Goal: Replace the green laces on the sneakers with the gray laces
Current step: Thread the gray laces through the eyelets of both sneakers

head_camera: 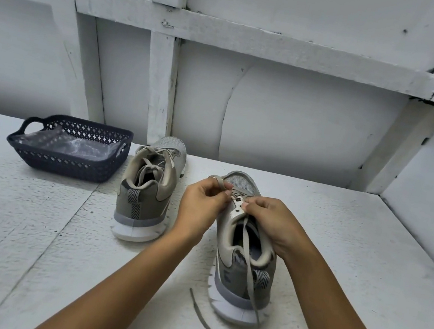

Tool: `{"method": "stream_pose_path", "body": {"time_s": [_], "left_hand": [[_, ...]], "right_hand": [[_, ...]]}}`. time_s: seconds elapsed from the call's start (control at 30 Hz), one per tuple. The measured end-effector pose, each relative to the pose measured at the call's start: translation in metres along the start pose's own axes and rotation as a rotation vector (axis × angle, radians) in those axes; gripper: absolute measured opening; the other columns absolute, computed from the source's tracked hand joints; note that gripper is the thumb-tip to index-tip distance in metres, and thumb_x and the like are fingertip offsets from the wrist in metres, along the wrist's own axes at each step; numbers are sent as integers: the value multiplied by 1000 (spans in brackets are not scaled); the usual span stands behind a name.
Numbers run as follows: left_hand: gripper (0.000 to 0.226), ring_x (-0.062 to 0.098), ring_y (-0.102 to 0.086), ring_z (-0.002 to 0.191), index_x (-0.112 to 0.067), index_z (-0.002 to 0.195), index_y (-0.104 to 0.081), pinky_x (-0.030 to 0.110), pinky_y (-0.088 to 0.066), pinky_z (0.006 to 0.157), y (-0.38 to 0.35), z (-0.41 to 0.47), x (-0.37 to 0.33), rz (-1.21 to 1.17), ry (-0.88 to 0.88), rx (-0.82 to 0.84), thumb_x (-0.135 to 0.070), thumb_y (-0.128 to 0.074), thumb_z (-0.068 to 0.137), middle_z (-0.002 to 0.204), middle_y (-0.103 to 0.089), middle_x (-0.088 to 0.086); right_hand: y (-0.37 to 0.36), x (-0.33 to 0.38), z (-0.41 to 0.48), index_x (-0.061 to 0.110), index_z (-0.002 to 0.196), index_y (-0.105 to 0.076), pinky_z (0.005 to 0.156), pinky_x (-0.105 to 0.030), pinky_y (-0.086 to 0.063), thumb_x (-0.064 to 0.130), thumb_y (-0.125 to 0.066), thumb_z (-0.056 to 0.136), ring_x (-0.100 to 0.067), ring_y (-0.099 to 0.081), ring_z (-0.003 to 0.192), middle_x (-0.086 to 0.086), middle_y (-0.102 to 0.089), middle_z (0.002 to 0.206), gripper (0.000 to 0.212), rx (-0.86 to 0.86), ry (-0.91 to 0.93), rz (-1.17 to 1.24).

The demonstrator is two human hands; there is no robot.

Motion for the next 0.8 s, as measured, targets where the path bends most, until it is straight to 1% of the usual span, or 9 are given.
{"method": "stream_pose_path", "body": {"time_s": [0.1,0.17,0.23,0.3,0.43,0.6,0.67,0.73,0.8], "left_hand": [[27,17,-58,73,-15,71,-65,40,-51,85,0,2,4,40,-34,-20,7,-58,85,67,-62,-2],[28,16,-59,73,-18,71,-66,43,-51,87,0,2,6,78,-60,-25,5,-60,84,65,-64,-6],[29,14,-60,71,-20,71,-66,43,-51,86,0,1,6,107,-84,-27,4,-60,84,64,-64,-9],[29,14,-60,71,-21,71,-66,42,-52,86,0,0,5,115,-93,-32,5,-60,84,66,-65,-7],[25,15,-59,72,-15,73,-65,41,-51,86,0,0,3,72,-58,-30,6,-58,86,69,-64,-1],[26,11,-57,68,-13,72,-64,35,-50,81,-2,-1,0,26,-36,-20,7,-57,86,65,-62,-4],[26,12,-58,71,-15,72,-65,38,-51,84,-1,0,2,54,-47,-18,7,-58,86,68,-63,-3],[30,13,-60,72,-21,70,-66,40,-51,86,-1,2,5,112,-81,-25,4,-60,84,68,-65,-7],[33,10,-61,72,-26,67,-66,37,-51,84,0,1,6,176,-117,-30,2,-62,83,68,-66,-11]], "right_hand": [[0,1,-1,-2,88,-63,70,-29,-46,3,-53,91,-17,-55,65,-8,-59,71,11,1,-5,4],[0,2,-2,-1,86,-63,67,-27,-47,3,-53,91,-16,-56,64,-8,-60,70,12,3,-6,13],[-1,3,-3,0,84,-62,64,-24,-47,2,-52,92,-14,-56,62,-6,-60,68,13,4,-4,26],[-1,3,-4,0,83,-62,62,-22,-47,1,-52,92,-12,-56,60,-5,-60,67,13,1,-4,31],[0,3,-4,3,78,-62,66,-25,-47,2,-53,91,-13,-57,63,-4,-61,69,16,4,-1,17],[0,2,-3,1,79,-62,68,-26,-46,1,-53,91,-14,-56,64,-3,-61,69,16,8,-2,23],[0,2,-4,-1,83,-61,67,-25,-47,1,-52,91,-13,-56,63,-2,-61,68,13,7,5,22],[0,2,-4,-2,86,-61,67,-26,-47,1,-52,91,-14,-56,63,-2,-60,68,11,3,9,18],[0,2,-4,-2,86,-62,70,-29,-47,2,-52,91,-16,-56,65,-5,-60,69,11,7,6,18]]}}
Point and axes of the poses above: each hand's wrist, its own z-axis towards the middle knuckle, its own y-axis out of the back of the hand, x = y × z, the point moved 1 cm from there along z, towards the middle knuckle
